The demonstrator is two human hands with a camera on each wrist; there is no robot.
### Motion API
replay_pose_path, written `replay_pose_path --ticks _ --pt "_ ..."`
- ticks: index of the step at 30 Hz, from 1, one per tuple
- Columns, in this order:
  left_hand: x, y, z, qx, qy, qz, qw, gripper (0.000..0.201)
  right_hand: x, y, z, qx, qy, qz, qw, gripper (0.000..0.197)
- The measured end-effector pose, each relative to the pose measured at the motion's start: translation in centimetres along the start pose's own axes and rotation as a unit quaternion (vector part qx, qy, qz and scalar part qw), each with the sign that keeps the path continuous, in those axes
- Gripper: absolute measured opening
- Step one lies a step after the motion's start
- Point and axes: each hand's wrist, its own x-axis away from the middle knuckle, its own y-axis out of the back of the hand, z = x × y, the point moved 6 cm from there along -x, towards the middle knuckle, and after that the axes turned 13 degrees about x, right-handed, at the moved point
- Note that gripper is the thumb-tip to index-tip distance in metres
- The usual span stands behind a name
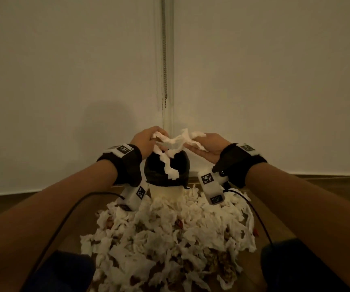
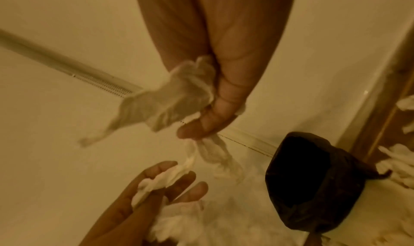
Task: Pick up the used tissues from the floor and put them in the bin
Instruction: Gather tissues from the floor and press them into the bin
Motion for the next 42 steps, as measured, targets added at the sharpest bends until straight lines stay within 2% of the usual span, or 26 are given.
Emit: replay_pose_path --ticks 3,5,9,11,13,16,18,20,23,26,29,31,33,36,38,40,42 --pt "0.4 0.7 0.7 0.051 0.015 -0.023 0.998 0.041 0.3 0.1 0.5 -0.028 0.004 0.003 1.0 0.018" --pt "0.6 0.8 1.2 0.021 0.009 -0.042 0.999 0.045 0.5 -0.2 0.3 -0.045 -0.001 0.003 0.999 0.022" --pt "0.1 1.2 1.4 -0.056 -0.014 -0.052 0.997 0.037 0.3 -0.7 -0.2 -0.055 -0.031 -0.003 0.998 0.021" --pt "-0.5 1.6 1.5 -0.053 0.003 -0.068 0.996 0.027 0.4 -1.6 -0.3 -0.074 -0.058 0.041 0.995 0.019" --pt "-0.4 1.4 1.6 -0.039 0.047 -0.057 0.997 0.014 0.4 -2.2 -0.5 -0.02 -0.067 0.07 0.995 0.011" --pt "0.0 -0.1 2.0 -0.086 0.082 0.01 0.993 0.047 -0.1 -2.0 -0.8 0.086 -0.054 0.039 0.994 0.04" --pt "0.4 -0.7 1.8 -0.113 0.078 0.02 0.99 0.05 -0.2 -1.4 -1.0 0.073 -0.048 0.0 0.996 0.04" --pt "0.6 -0.8 1.0 -0.129 0.054 0.016 0.99 0.041 -0.1 -1.0 -1.0 0.036 -0.053 -0.019 0.998 0.034" --pt "0.9 -1.1 -0.5 -0.159 -0.004 0.032 0.987 0.028 0.2 -0.7 -1.1 -0.006 -0.051 -0.016 0.999 0.031" --pt "1.2 -0.4 -0.9 -0.128 -0.022 0.019 0.991 0.03 0.4 -0.4 -0.7 -0.022 -0.036 -0.011 0.999 0.031" --pt "1.3 0.0 -1.1 -0.114 -0.037 0.023 0.992 0.033 0.8 -0.5 -0.3 0.01 -0.022 0.002 1.0 0.026" --pt "1.3 0.0 -1.0 -0.102 -0.042 0.018 0.994 0.029 0.9 -0.6 -0.1 0.045 -0.018 -0.019 0.999 0.031" --pt "1.1 0.1 -0.7 -0.084 -0.03 0.0 0.996 0.033 0.9 -0.7 0.0 0.043 -0.017 -0.028 0.999 0.034" --pt "0.8 -0.3 -0.1 -0.063 -0.006 0.005 0.998 0.03 1.1 -1.4 0.0 0.018 -0.034 -0.003 0.999 0.018" --pt "0.9 -0.5 0.0 -0.095 0.0 0.01 0.995 0.019 1.2 -1.5 0.1 0.059 -0.038 -0.007 0.997 0.027" --pt "1.1 -0.6 0.0 -0.134 -0.026 -0.004 0.991 0.02 1.3 -1.1 0.1 0.097 -0.038 -0.048 0.993 0.039" --pt "1.3 -0.6 0.0 -0.107 -0.037 -0.018 0.993 0.016 1.4 -1.3 0.0 0.078 -0.043 -0.059 0.994 0.034"
